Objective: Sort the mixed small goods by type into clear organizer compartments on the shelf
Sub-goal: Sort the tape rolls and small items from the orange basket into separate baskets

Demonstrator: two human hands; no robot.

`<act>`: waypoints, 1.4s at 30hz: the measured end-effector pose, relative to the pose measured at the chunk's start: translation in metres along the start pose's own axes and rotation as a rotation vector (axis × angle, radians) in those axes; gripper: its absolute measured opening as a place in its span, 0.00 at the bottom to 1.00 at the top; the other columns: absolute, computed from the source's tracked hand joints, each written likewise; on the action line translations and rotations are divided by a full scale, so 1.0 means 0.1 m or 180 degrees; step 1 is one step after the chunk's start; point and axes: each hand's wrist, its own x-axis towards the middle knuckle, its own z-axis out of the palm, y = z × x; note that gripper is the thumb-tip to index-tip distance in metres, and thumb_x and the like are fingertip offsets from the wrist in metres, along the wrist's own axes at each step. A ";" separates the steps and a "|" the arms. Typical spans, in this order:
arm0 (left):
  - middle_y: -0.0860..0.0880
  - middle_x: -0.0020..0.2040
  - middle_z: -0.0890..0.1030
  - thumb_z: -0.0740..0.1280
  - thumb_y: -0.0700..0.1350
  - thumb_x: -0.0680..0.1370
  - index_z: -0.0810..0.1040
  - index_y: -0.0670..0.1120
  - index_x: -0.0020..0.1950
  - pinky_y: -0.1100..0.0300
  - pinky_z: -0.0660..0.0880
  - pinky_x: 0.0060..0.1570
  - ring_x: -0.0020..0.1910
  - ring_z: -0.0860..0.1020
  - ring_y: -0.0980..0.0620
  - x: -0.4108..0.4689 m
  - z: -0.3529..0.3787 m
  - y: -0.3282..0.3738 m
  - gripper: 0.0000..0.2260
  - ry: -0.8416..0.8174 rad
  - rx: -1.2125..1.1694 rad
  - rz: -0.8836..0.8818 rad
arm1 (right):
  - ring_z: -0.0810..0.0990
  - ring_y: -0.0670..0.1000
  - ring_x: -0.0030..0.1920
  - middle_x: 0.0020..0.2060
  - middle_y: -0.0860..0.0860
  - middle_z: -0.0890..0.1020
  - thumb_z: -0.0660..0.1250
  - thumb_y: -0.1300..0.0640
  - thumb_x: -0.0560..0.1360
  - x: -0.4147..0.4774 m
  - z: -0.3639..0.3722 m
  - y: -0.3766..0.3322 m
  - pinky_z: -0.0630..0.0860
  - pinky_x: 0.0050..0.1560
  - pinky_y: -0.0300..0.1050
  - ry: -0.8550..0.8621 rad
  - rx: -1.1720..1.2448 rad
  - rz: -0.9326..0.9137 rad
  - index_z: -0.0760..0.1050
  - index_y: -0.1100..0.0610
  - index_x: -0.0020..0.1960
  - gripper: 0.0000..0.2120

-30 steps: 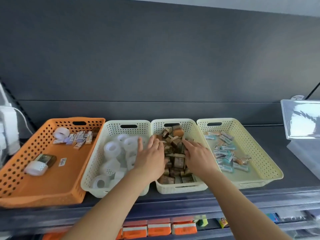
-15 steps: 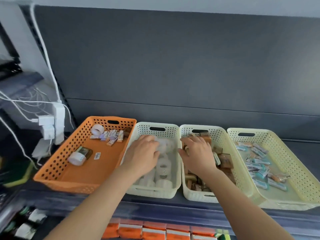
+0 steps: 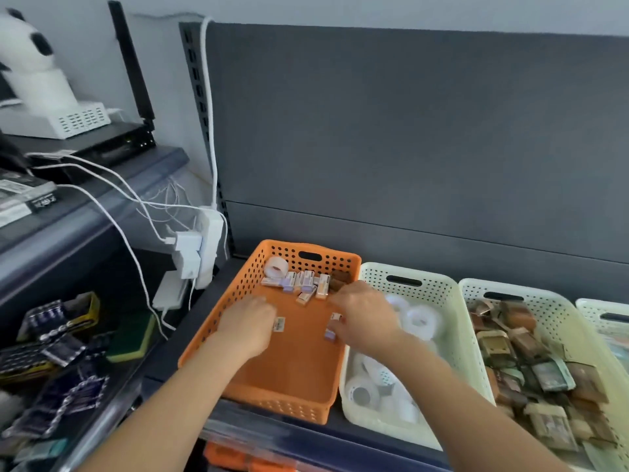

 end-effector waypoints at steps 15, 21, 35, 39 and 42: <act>0.49 0.47 0.76 0.64 0.37 0.69 0.73 0.45 0.41 0.58 0.72 0.38 0.44 0.73 0.50 0.37 0.09 -0.36 0.04 0.0134 -0.0670 0.0437 | 0.77 0.54 0.53 0.53 0.53 0.79 0.64 0.51 0.77 0.56 0.34 -0.31 0.70 0.51 0.46 -0.1063 -0.1215 0.0185 0.76 0.56 0.57 0.13; 0.53 0.37 0.74 0.67 0.50 0.76 0.72 0.49 0.34 0.61 0.63 0.29 0.35 0.72 0.54 0.51 0.12 -0.27 0.12 0.0065 -0.0851 0.0507 | 0.79 0.55 0.52 0.52 0.53 0.79 0.61 0.54 0.77 0.70 0.32 -0.30 0.75 0.44 0.46 -0.0747 -0.0767 0.0514 0.76 0.55 0.56 0.11; 0.44 0.62 0.72 0.62 0.33 0.75 0.77 0.41 0.60 0.54 0.73 0.49 0.57 0.72 0.43 0.93 0.24 -0.19 0.15 0.0475 -0.0490 0.0274 | 0.74 0.60 0.60 0.66 0.58 0.65 0.69 0.56 0.73 0.85 0.51 -0.26 0.77 0.55 0.53 -0.1016 -0.0063 0.0781 0.64 0.60 0.68 0.26; 0.44 0.64 0.69 0.64 0.31 0.74 0.77 0.41 0.61 0.54 0.75 0.49 0.59 0.69 0.43 0.95 0.28 -0.20 0.16 0.0257 -0.0711 0.0258 | 0.71 0.58 0.61 0.63 0.56 0.65 0.73 0.55 0.70 0.86 0.56 -0.21 0.75 0.60 0.53 -0.1025 0.0065 0.0725 0.65 0.58 0.68 0.30; 0.44 0.61 0.73 0.66 0.35 0.75 0.77 0.42 0.60 0.53 0.76 0.49 0.58 0.72 0.43 0.97 0.29 -0.23 0.14 0.0245 -0.0682 0.0277 | 0.71 0.58 0.63 0.64 0.56 0.68 0.71 0.56 0.71 0.89 0.56 -0.20 0.74 0.61 0.53 -0.1110 0.0055 0.0711 0.65 0.58 0.68 0.28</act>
